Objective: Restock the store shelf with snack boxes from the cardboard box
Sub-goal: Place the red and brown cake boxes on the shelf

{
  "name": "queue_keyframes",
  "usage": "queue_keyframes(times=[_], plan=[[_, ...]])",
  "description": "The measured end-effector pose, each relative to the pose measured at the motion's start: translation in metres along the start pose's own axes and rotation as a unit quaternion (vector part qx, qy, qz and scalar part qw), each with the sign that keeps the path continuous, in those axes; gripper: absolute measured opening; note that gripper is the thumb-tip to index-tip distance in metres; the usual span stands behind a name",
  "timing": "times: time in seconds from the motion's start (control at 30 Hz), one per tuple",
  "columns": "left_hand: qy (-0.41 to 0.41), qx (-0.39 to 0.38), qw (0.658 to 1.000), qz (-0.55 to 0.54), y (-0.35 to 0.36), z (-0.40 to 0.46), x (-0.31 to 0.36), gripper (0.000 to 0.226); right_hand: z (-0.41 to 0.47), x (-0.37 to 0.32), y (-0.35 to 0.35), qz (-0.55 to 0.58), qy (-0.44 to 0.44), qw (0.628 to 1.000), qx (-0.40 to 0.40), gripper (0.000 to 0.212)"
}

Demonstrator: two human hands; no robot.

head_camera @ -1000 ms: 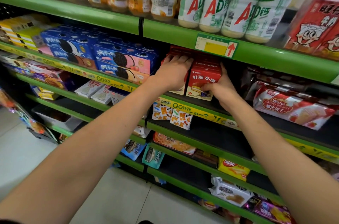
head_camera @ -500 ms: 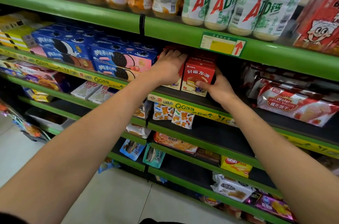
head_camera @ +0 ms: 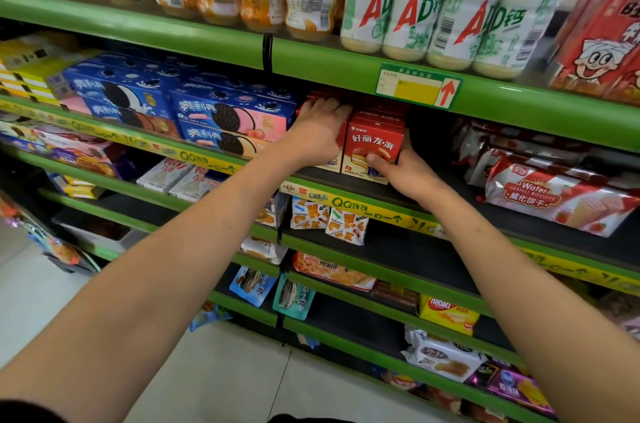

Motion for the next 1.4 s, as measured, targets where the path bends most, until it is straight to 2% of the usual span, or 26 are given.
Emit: queue_keyframes(times=[0.13, 0.23, 0.33, 0.4, 0.47, 0.53, 0.63, 0.8, 0.93, 1.07, 1.27, 1.4], plan=[[0.03, 0.078, 0.996, 0.006, -0.011, -0.015, 0.011, 0.06, -0.004, 0.009, 0.001, 0.026, -0.004, 1.0, 0.012, 0.074], [0.019, 0.112, 0.993, -0.023, -0.016, -0.026, 0.02, 0.057, -0.005, 0.015, -0.002, 0.064, -0.003, 0.998, -0.022, 0.091], [-0.02, 0.169, 0.982, -0.085, -0.019, -0.044, 0.024, 0.056, 0.007, 0.022, -0.015, 0.272, 0.041, 0.961, -0.038, 0.105], [-0.047, 0.194, 0.972, -0.121, -0.018, -0.057, 0.027, 0.054, 0.02, 0.025, -0.023, 0.355, 0.08, 0.931, -0.008, 0.098], [-0.072, 0.193, 0.97, -0.127, -0.012, -0.063, 0.034, 0.051, 0.033, 0.023, -0.024, 0.341, 0.101, 0.935, 0.015, 0.082], [-0.09, 0.175, 0.97, -0.146, -0.004, -0.062, 0.041, 0.048, 0.045, 0.017, -0.02, 0.285, 0.103, 0.953, 0.026, 0.057], [-0.113, 0.128, 0.956, -0.237, 0.011, -0.056, 0.053, 0.044, 0.059, 0.009, -0.015, 0.223, 0.113, 0.968, 0.038, 0.034], [-0.143, 0.081, 0.939, -0.301, 0.031, -0.043, 0.06, 0.041, 0.071, 0.01, -0.012, 0.196, 0.12, 0.973, 0.029, 0.028], [-0.159, 0.081, 0.924, -0.337, 0.043, -0.033, 0.063, 0.033, 0.072, 0.011, -0.011, 0.218, 0.119, 0.968, 0.04, 0.03], [-0.171, 0.087, 0.92, -0.341, 0.05, -0.028, 0.063, 0.027, 0.074, 0.014, -0.008, 0.214, 0.103, 0.971, 0.014, 0.031], [-0.169, 0.1, 0.918, -0.343, 0.053, -0.027, 0.062, 0.027, 0.074, 0.013, -0.007, 0.201, 0.096, 0.975, -0.012, 0.037], [-0.186, 0.114, 0.9, -0.377, 0.05, -0.029, 0.062, 0.026, 0.062, 0.014, -0.012, 0.206, 0.086, 0.974, -0.025, 0.035]])
Point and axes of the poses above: each hand's wrist, its own z-axis towards the middle knuckle, its own y-axis out of the palm, x = y × z, the point moved 4 cm from there along z, towards the middle knuckle, and after that the axes turned 13 degrees about y, right-handed, at the moved point
